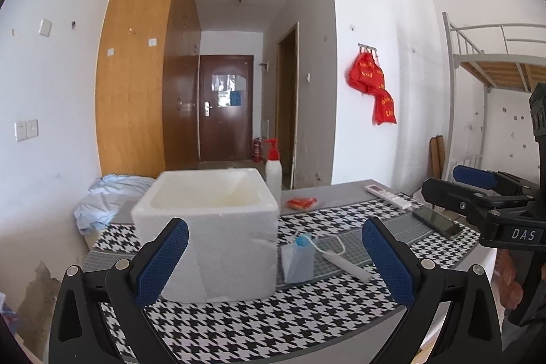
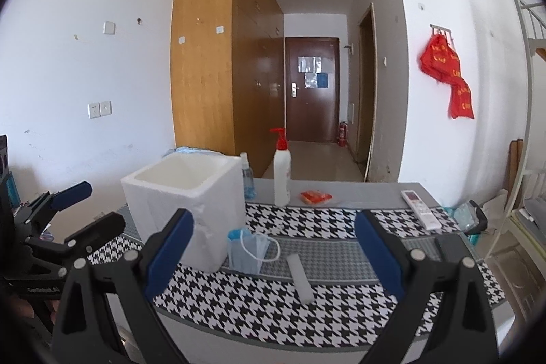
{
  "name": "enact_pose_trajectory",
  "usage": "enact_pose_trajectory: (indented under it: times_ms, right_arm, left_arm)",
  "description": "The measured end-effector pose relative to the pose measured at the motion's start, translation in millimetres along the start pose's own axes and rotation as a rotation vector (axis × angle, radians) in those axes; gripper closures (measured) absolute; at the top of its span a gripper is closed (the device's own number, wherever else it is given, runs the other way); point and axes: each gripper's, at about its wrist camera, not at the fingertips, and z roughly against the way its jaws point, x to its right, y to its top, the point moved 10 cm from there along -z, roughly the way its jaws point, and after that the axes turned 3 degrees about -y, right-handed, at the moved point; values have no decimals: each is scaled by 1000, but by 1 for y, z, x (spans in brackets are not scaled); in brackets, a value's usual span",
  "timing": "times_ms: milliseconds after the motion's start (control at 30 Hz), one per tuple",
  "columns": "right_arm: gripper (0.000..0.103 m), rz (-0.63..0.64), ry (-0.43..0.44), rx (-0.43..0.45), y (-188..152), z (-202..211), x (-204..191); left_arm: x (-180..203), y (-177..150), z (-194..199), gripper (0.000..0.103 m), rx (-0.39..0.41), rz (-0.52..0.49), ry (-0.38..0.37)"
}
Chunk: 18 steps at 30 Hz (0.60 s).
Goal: Organize soft objects
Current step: 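Withdraw both tools from the foam box back toward the table items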
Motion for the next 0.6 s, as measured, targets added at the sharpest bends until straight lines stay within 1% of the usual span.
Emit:
enact_pose_trajectory:
  times_ms: [200,333,600]
  right_arm:
    - [6,-6,-26,-24,-13,-2,9]
    - [6,-5,-34,-36,-23,-3,13]
    - [6,-10,-57,-41,-37,-2,22]
  left_arm:
    - [7,-7,-4,1,3,-21,4]
    - [7,-13,-6,1,6,-13,-1]
    - [13,-25,-12,1,-19,-2,-8]
